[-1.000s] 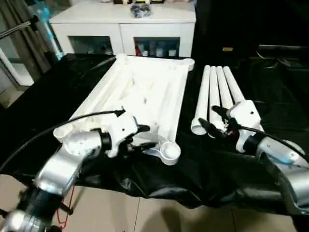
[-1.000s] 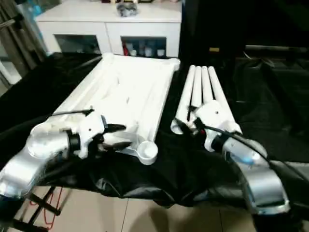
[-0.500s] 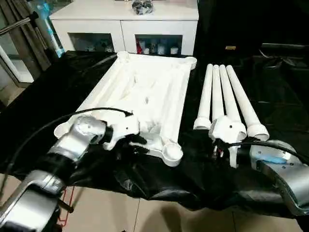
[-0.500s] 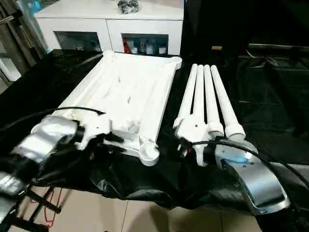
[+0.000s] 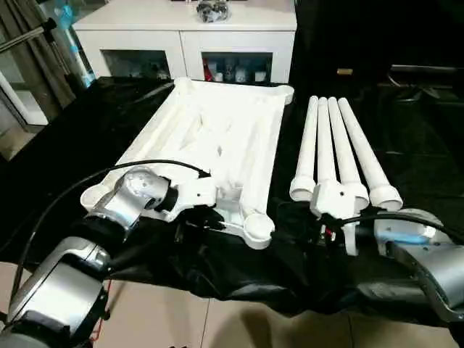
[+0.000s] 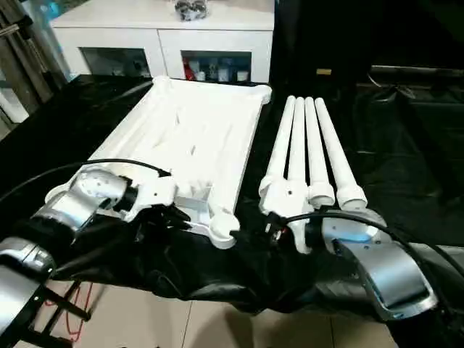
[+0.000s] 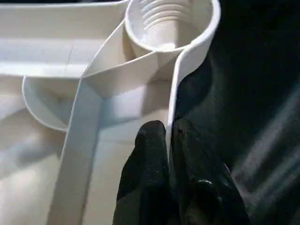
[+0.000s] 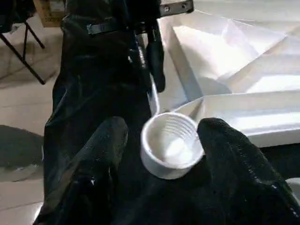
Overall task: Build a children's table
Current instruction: Move table base
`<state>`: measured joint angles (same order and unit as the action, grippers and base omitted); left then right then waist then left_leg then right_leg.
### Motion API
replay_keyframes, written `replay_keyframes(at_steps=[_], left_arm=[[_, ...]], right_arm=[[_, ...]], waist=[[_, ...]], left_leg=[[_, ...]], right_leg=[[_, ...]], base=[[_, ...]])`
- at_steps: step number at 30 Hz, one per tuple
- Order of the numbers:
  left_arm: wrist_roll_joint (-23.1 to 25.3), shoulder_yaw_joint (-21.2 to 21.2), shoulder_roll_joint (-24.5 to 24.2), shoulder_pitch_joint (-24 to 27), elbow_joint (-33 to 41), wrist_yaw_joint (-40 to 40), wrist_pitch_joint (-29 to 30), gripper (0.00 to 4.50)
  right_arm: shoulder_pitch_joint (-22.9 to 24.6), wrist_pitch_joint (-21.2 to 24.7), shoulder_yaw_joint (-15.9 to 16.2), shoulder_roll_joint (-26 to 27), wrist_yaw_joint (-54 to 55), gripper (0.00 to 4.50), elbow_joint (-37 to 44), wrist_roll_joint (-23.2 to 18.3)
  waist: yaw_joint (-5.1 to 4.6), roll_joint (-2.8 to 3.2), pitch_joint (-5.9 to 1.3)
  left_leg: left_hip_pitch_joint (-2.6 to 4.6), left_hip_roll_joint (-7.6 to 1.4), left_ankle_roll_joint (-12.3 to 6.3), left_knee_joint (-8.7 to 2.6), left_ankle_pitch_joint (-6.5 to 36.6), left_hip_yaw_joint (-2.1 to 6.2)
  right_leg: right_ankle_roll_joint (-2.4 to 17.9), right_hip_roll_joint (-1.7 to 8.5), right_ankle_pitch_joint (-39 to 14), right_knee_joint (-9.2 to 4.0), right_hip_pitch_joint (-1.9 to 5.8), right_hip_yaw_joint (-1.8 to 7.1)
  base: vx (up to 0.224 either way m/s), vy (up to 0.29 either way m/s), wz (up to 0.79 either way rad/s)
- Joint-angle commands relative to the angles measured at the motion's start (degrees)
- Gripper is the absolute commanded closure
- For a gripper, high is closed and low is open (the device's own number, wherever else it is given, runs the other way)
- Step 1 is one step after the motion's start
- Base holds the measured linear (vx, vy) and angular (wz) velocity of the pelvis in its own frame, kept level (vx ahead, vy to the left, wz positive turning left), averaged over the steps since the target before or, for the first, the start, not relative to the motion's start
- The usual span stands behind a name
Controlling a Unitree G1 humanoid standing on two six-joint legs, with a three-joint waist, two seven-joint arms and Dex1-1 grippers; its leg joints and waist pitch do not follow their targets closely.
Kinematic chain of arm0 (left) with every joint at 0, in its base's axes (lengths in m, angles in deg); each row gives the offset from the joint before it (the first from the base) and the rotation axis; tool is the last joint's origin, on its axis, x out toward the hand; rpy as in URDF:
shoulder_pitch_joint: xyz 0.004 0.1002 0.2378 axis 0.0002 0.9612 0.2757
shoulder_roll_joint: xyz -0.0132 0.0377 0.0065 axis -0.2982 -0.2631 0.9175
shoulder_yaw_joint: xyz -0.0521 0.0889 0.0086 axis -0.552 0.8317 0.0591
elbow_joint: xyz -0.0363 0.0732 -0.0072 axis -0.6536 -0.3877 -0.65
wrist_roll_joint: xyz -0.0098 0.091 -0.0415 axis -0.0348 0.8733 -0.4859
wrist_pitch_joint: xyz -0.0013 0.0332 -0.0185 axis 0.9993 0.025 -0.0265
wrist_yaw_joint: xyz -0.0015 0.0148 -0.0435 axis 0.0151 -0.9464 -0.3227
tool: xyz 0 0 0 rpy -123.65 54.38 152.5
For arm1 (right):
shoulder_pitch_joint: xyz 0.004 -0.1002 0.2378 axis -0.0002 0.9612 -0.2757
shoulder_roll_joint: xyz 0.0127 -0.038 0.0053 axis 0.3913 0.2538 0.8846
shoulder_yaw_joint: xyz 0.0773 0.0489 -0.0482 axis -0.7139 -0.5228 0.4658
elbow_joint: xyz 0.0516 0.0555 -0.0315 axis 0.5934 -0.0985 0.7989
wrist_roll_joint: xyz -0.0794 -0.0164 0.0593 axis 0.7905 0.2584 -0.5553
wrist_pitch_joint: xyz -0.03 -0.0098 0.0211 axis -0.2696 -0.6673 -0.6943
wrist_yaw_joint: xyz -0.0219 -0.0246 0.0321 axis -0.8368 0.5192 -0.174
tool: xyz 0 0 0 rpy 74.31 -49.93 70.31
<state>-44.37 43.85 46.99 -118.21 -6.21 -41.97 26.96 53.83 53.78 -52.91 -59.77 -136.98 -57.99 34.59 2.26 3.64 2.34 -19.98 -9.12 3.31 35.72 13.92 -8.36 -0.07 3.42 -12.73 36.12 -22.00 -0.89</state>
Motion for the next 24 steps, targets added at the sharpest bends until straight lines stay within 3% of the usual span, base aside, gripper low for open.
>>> replay_keyframes(at_steps=[1, 4, 5, 10, 11, 17, 21, 24], left_arm=[[2.36, -0.47, -0.56, -0.49, -2.51, 6.44, -1.56, 4.46], [2.78, -1.76, -0.41, -0.35, -1.84, 10.19, -2.93, 4.48], [2.48, -2.64, -0.50, 0.00, -0.74, 10.68, -3.31, 4.48], [1.37, -5.02, -1.87, 2.71, 6.37, 11.21, -3.57, 4.48], [1.34, -5.16, -2.09, 3.12, 7.22, 11.70, -3.90, 4.48], [1.10, -6.48, -3.53, 6.42, 13.81, 13.95, -1.73, 4.48], [3.54, -7.53, -5.51, 8.78, 18.64, 16.83, 1.38, 4.48], [2.49, -8.25, -5.70, 10.08, 23.78, 16.34, 0.70, 4.48]], right_arm=[[-0.58, 0.34, 0.19, -0.33, -0.33, 1.78, 1.22, 0.44], [-0.46, 0.32, 0.09, -0.16, -0.02, 1.78, 1.30, 0.51], [-0.38, 0.31, 0.15, -0.16, 0.15, 1.78, 1.33, 0.49], [-0.24, 0.03, 0.53, 0.08, 0.59, 1.78, 1.23, 0.78], [-0.25, 0.01, 0.53, 0.09, 0.62, 1.78, 1.21, 0.81], [-0.15, -0.15, 1.07, 0.64, 0.99, 1.78, 1.00, 1.09], [-0.17, -0.15, 1.26, 0.88, 1.08, 1.78, 0.98, 1.06], [-0.15, -0.44, 1.21, 0.90, 1.26, 1.78, 0.61, 1.42]], waist=[[0.39, -0.90, -3.16], [0.24, -0.91, -3.20], [0.10, -1.29, -3.23], [0.19, -0.92, -3.52], [0.25, -1.13, -3.55], [0.39, -1.05, -3.45], [0.33, -1.13, -3.64], [0.34, -1.14, -3.68]], left_leg=[[-0.57, -3.02, -2.85, -4.15, 2.01, 0.74], [-0.69, -3.02, -2.59, -4.19, 1.81, 0.82], [-0.74, -2.98, -2.67, -4.17, 1.28, 0.79], [-0.63, -3.17, -3.42, -3.98, -1.03, 0.77], [-0.75, -3.14, -3.79, -3.92, -1.72, 0.72], [-0.82, -3.30, -4.07, -3.96, -1.70, 0.71], [-1.09, -3.19, -4.83, -3.68, -3.87, 0.68], [-1.12, -3.14, -5.40, -3.54, -4.70, 0.63]], right_leg=[[16.56, 4.37, 3.27, -3.76, 3.81, 2.31], [16.19, 4.36, 3.62, -3.71, 3.98, 2.33], [16.14, 4.26, 4.32, -3.68, 4.00, 2.31], [16.74, 4.28, 8.75, -3.16, 3.82, 2.28], [16.90, 4.21, 10.12, -3.05, 3.81, 2.26], [17.17, 4.31, 10.02, -2.88, 3.54, 2.13], [17.02, 4.19, 13.02, -2.52, 3.51, 2.12], [17.13, 4.13, 14.12, -2.38, 3.41, 2.09]], base=[[0.000, 0.000, 0.00], [0.000, 0.000, 0.00], [0.000, 0.000, 0.00], [0.000, 0.000, 0.00], [0.000, 0.000, 0.00], [0.000, 0.000, 0.00], [0.000, 0.000, 0.00], [0.000, 0.000, 0.00]])
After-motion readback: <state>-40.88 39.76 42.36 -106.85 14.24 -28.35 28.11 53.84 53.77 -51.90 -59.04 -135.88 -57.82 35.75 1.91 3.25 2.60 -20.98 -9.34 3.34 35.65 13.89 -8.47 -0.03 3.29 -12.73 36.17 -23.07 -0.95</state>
